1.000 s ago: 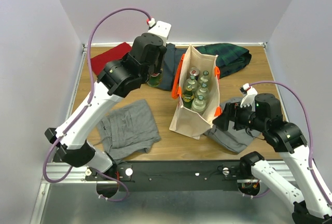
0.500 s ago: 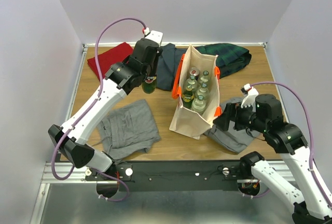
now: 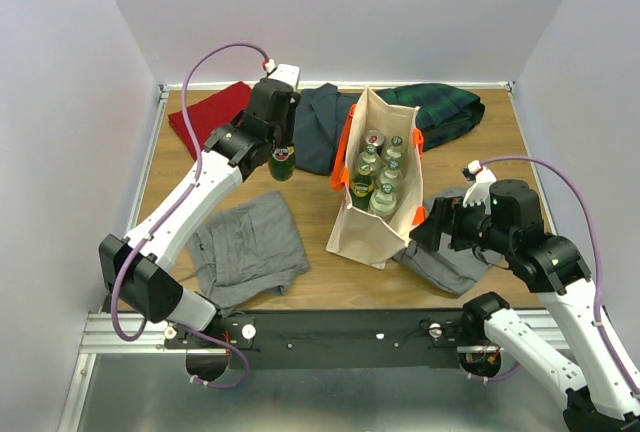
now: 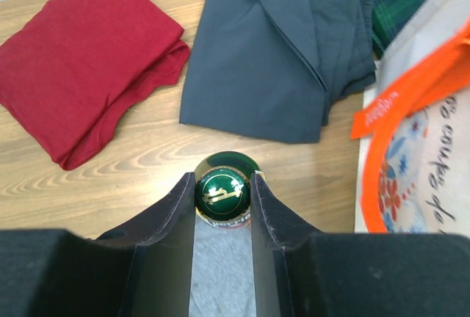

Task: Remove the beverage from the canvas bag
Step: Place the drink at the center of the board.

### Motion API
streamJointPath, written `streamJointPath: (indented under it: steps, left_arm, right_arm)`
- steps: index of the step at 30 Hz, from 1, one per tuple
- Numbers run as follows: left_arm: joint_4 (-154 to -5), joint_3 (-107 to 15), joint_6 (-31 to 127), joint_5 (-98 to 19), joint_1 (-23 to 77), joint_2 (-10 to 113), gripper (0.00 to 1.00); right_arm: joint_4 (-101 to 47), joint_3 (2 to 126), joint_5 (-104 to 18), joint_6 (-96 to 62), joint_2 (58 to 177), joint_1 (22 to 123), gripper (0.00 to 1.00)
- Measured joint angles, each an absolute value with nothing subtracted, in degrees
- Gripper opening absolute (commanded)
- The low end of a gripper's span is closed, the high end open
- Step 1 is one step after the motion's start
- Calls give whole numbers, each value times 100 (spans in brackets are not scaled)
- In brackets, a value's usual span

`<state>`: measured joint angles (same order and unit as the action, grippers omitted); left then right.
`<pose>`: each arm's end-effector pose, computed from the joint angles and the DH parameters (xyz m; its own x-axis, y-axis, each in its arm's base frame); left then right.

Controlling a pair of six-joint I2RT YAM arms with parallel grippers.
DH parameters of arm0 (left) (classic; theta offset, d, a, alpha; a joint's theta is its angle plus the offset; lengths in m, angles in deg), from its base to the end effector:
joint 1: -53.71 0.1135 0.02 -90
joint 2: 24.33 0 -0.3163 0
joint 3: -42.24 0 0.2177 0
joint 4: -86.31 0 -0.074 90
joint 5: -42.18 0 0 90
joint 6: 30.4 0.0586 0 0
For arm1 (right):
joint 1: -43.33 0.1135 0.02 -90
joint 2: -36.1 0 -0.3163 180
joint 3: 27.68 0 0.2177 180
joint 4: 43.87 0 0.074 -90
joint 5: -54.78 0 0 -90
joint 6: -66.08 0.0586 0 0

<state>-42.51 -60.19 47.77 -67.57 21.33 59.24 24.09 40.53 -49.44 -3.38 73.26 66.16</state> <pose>0.2637 -0.1438 0.4291 -0.4958 0.0859 -0.8642 0.1647 0.9863 0.0036 0.0488 0.0362 0.3383 -0.7138 0.0685 -0.6970 -0.3275 0.8470 0.4187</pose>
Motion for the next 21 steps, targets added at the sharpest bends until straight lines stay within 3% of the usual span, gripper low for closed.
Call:
streamJointPath:
  steps: [21]
  left_arm:
    - [-5001, -5163, 4753, -6330, 2522, 6195, 0]
  right_arm:
    - [2416, 4055, -4804, -336, 7141, 6616, 100]
